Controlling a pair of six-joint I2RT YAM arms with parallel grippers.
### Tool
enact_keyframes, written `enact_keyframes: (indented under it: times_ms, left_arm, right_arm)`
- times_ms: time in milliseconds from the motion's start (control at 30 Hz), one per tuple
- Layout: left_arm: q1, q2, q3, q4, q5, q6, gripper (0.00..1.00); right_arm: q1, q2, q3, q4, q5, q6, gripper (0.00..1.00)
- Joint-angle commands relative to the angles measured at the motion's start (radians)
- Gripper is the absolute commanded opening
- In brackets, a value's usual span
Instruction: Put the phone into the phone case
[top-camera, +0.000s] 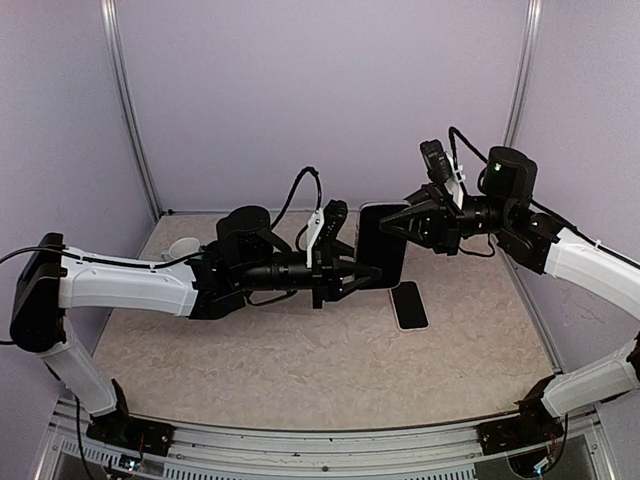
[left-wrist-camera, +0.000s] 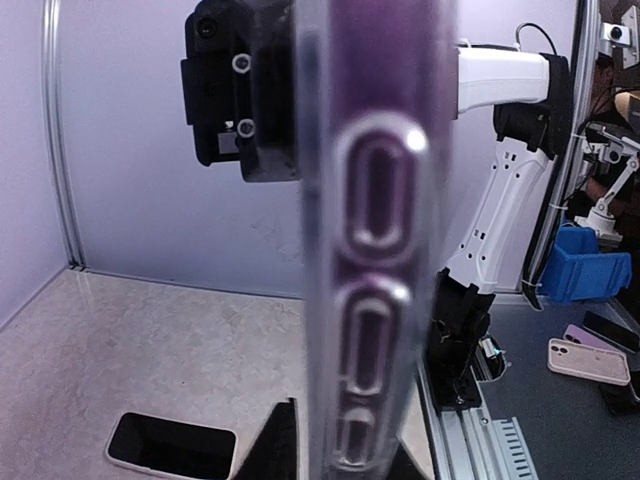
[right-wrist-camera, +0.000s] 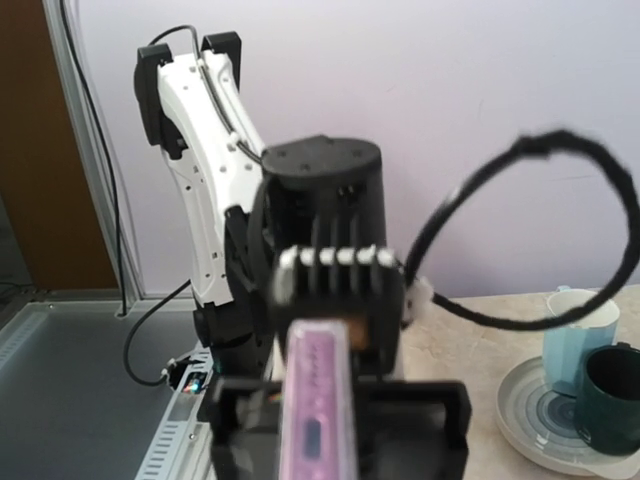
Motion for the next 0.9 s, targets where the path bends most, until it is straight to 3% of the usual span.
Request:
enact_keyframes:
  times_ms: [0, 133, 233, 267, 333, 400, 500, 567, 600, 700, 733, 767, 800, 867]
  left_arm:
    - [-0.005, 0.024, 0.019, 0.048, 0.01, -0.01, 0.02]
    - [-0.003, 0.023, 0.004, 0.078, 0.008, -0.034, 0.0]
    - [0.0, 0.007, -0.026, 0.123, 0.009, -0.045, 0.0]
    - [0.003, -0.002, -0.033, 0.136, 0.011, -0.046, 0.0]
    - [0.005, -0.011, -0.038, 0.145, 0.009, -0.045, 0.0]
    - [0.009, -0.006, -0.028, 0.139, 0.017, -0.043, 0.0]
    - [0.011, 0.004, -0.022, 0.141, 0.029, -0.051, 0.0]
    - [0.012, 0.005, -0.022, 0.146, 0.028, -0.053, 0.0]
    - [0.012, 0.005, -0.022, 0.145, 0.025, -0.053, 0.0]
    - [0.017, 0.007, -0.019, 0.121, 0.021, -0.053, 0.01]
    - [0.022, 0.005, -0.022, 0.114, 0.009, -0.058, 0.24]
    - [0.025, 0.002, -0.028, 0.11, -0.025, -0.074, 0.62]
    - [0.034, -0.004, -0.044, 0.11, -0.07, -0.085, 0.93]
    - [0.056, -0.028, -0.093, 0.111, -0.202, -0.112, 0.99]
  right_arm:
    - [0.006, -0.022, 0.024, 0.065, 0.011, 0.013, 0.0]
    - [0.003, -0.021, 0.007, 0.053, 0.05, 0.025, 0.0]
    - [-0.003, -0.021, -0.018, 0.024, 0.076, 0.033, 0.5]
    - [-0.004, -0.024, -0.029, 0.013, 0.084, 0.03, 0.57]
    - [-0.005, -0.032, -0.059, -0.001, 0.099, 0.029, 0.58]
    - [-0.005, -0.032, -0.086, 0.011, 0.097, 0.039, 0.52]
    - [-0.005, -0.023, -0.11, 0.039, 0.081, 0.063, 0.31]
    - [-0.005, -0.013, -0.12, 0.038, 0.088, 0.068, 0.32]
    - [-0.006, -0.01, -0.126, 0.034, 0.094, 0.069, 0.27]
    - [-0.016, -0.017, -0.15, 0.063, 0.113, 0.096, 0.0]
    - [-0.023, -0.017, -0.153, 0.063, 0.134, 0.111, 0.0]
    - [-0.033, -0.011, -0.153, 0.054, 0.158, 0.135, 0.0]
    - [-0.049, 0.005, -0.148, 0.033, 0.177, 0.155, 0.0]
    - [-0.083, 0.057, -0.138, -0.014, 0.188, 0.19, 0.0]
